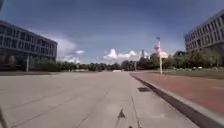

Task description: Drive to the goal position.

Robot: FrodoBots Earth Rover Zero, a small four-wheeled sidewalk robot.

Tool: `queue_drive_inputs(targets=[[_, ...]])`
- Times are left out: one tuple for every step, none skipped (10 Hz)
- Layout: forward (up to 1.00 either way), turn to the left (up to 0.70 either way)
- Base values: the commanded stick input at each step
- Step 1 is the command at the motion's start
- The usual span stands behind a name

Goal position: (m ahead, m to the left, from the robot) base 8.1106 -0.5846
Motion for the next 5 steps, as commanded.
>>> queue_drive_inputs(targets=[[0.70,0.00],[0.70,0.00],[0.70,0.00],[0.70,0.00],[0.70,0.00]])
